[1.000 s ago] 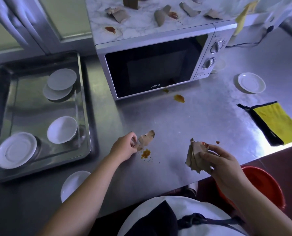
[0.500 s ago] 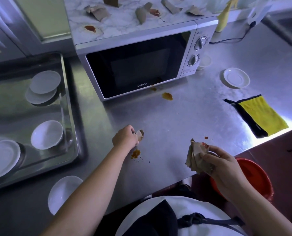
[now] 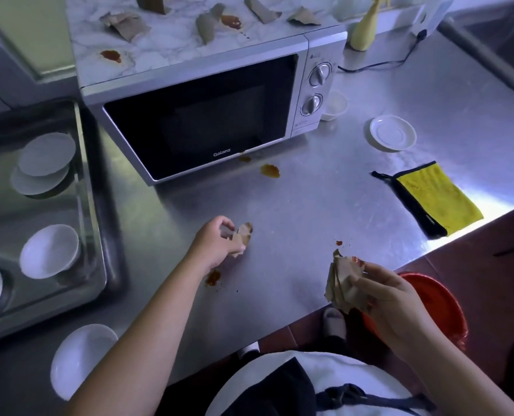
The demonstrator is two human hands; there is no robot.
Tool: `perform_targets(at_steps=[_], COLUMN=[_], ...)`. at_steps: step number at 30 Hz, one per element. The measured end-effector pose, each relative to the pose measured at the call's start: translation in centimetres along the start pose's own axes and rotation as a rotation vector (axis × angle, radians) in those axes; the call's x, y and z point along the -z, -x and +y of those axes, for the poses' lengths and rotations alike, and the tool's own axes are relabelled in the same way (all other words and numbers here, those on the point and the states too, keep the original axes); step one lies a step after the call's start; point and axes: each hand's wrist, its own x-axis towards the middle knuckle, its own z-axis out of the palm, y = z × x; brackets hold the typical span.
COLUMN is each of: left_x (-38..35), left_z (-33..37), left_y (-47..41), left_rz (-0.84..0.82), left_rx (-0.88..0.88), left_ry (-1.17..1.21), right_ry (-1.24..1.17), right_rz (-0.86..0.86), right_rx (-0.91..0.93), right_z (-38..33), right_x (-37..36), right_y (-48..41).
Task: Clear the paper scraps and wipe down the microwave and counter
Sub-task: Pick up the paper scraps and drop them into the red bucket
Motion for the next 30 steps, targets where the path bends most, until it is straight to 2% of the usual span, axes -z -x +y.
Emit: perform_targets(at_steps=[3, 9, 20, 24, 30], left_x=[-2.3, -7.9, -19.3, -23.5, -29.9], left_z=[3.8, 11.6, 21.3, 24.1, 27.3], left_y=[2.4, 6.4, 6.9, 6.7, 6.7], left_rz=[-0.118, -0.333, -0.407, -0.486, -0.650], left_rx=[-0.107, -0.283, -0.291, -0.301, -0.197], left_ry=[0.161, 0.213, 0.062, 0.044, 0.214], right_ry=[0.024, 0.015, -0.150, -0.195, -0.333], right_rz=[-0.118, -0.365, -0.469, -0.437, -0.190], right_rx=[-0.021, -0.024, -0.034, -0.044, -0.021], right_z=[-1.3, -5.1, -8.6, -9.3, -9.4], right_x=[0.8, 3.6, 14.4, 18.8, 25.9], right_y=[-1.2, -3.7, -8.0, -9.0, -10.0])
